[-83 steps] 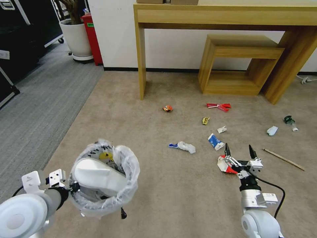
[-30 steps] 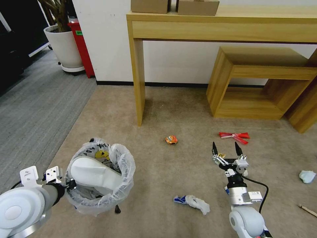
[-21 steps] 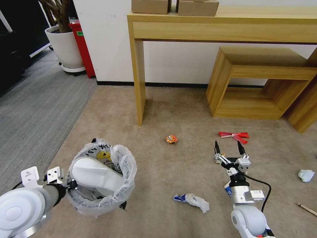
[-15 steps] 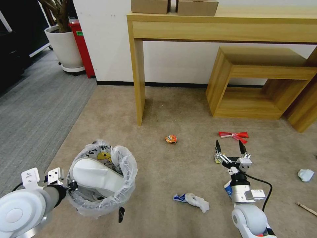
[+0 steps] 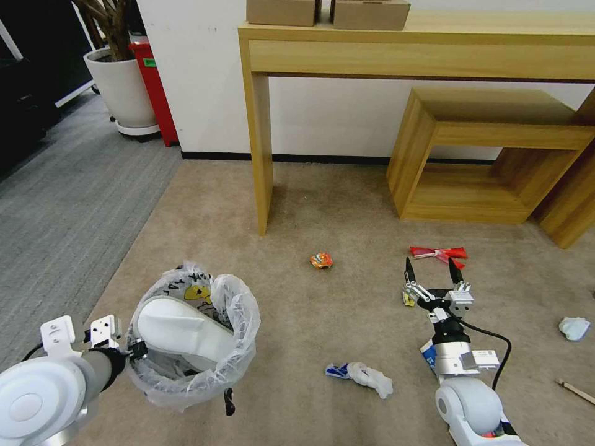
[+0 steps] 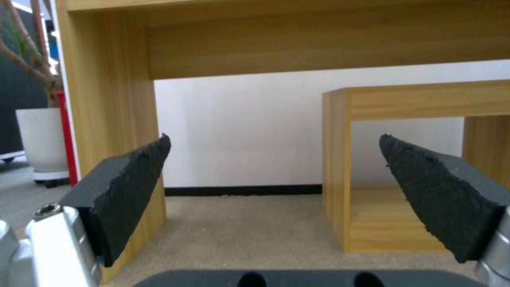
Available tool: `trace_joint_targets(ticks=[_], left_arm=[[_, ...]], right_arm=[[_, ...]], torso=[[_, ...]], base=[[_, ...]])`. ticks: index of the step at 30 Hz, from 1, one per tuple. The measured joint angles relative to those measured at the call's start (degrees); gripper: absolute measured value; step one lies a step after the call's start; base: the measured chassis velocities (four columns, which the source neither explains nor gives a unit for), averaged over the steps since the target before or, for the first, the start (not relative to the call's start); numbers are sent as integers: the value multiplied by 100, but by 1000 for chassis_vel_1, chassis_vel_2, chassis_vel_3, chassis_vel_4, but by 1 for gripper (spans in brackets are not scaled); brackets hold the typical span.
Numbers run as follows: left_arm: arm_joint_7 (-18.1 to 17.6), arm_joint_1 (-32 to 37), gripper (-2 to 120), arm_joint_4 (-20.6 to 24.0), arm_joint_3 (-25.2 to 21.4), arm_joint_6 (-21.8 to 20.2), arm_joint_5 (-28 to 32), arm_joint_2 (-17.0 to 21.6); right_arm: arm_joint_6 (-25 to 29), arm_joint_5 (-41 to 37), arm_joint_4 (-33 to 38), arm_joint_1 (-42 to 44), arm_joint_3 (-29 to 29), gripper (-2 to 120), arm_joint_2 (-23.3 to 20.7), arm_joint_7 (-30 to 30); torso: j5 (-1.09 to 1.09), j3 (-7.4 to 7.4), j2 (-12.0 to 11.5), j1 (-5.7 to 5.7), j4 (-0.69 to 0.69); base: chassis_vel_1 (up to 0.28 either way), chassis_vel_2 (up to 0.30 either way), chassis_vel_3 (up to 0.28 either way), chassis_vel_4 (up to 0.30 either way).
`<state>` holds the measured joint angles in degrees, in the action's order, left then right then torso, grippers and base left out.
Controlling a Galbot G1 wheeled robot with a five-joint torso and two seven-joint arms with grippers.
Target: Pick up the trash bin and place the garbage on the floor into it.
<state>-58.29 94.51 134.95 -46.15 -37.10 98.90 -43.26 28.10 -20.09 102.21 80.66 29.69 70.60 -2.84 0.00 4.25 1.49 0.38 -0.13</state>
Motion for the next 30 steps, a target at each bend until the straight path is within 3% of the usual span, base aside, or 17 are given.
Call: trace_joint_targets(ticks=[11, 30], left_arm=[[48, 35, 0, 22, 7, -16, -54, -49], [131, 133, 0, 115, 11, -71, -181, -135]], right_arm=[[109, 42, 68, 112, 177, 100, 222, 9], [88, 242, -9, 112, 26, 100, 216, 58]], torso=[[0, 0, 0, 0, 0], [0, 0, 0, 0, 0]], base=[[0, 0, 0, 0], [0, 0, 0, 0]])
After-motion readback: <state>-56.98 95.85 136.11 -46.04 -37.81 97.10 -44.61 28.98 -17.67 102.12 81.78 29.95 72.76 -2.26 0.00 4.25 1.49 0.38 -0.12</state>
